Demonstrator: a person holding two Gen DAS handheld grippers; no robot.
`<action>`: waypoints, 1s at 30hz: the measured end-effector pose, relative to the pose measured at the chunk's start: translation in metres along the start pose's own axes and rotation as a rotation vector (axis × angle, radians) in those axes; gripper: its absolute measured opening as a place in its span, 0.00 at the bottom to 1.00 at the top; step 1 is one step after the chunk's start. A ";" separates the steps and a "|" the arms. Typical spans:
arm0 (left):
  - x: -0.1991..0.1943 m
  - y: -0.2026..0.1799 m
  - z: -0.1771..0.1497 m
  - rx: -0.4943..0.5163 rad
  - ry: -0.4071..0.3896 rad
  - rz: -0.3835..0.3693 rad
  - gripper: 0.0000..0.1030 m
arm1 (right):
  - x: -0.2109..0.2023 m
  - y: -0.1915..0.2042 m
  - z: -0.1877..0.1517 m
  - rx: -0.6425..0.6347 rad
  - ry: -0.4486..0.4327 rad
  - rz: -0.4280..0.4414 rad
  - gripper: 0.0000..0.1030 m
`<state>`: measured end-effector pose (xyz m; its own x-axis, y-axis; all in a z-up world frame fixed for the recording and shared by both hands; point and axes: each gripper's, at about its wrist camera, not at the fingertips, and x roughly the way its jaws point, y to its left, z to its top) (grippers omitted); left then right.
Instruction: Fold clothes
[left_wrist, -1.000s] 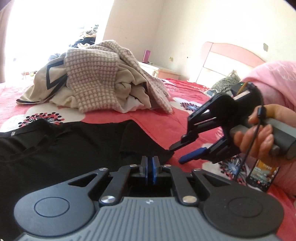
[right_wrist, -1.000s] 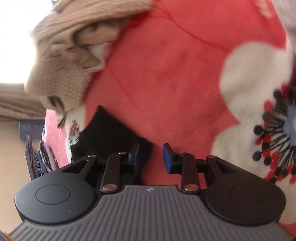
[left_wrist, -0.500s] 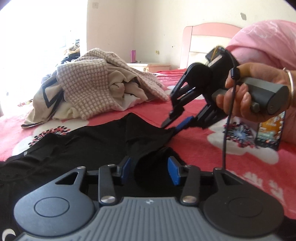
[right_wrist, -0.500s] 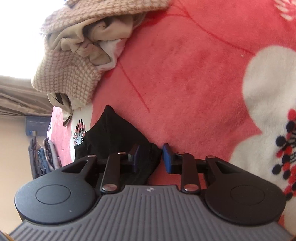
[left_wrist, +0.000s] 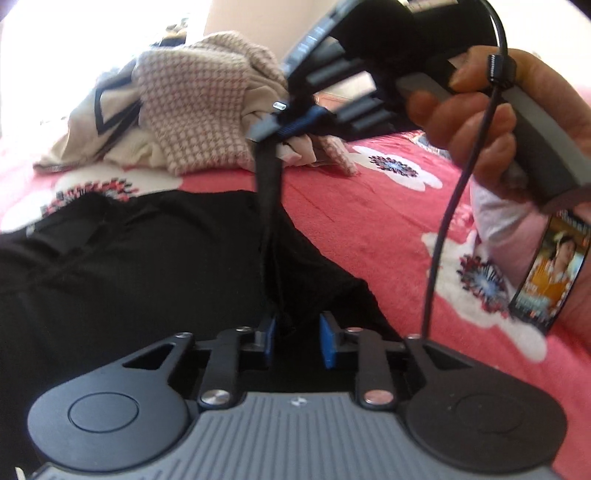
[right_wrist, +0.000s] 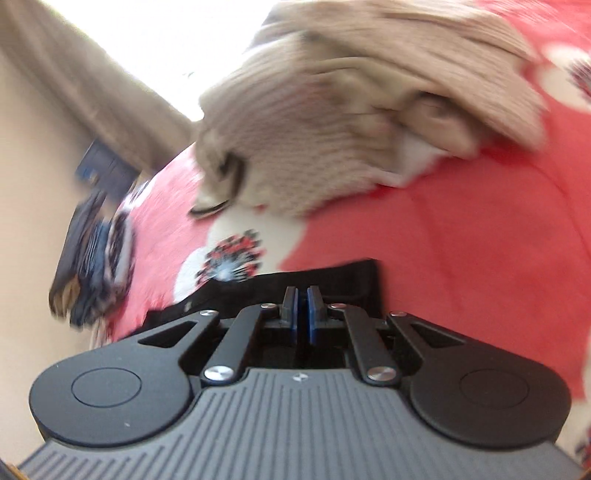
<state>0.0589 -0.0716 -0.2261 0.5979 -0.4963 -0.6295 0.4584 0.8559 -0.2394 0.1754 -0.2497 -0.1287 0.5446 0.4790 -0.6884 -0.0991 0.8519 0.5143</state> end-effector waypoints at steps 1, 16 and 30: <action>0.001 0.004 0.001 -0.022 0.007 -0.010 0.18 | 0.006 0.011 0.002 -0.049 0.008 0.003 0.04; 0.008 0.048 -0.001 -0.323 0.073 -0.161 0.13 | 0.036 0.039 -0.008 -0.247 0.050 0.074 0.18; 0.010 0.094 -0.006 -0.765 0.114 -0.375 0.05 | -0.064 0.007 -0.113 -0.508 0.101 -0.177 0.29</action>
<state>0.1040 0.0043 -0.2598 0.4071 -0.7834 -0.4696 0.0182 0.5209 -0.8534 0.0459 -0.2501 -0.1391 0.5091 0.3153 -0.8009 -0.4167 0.9045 0.0912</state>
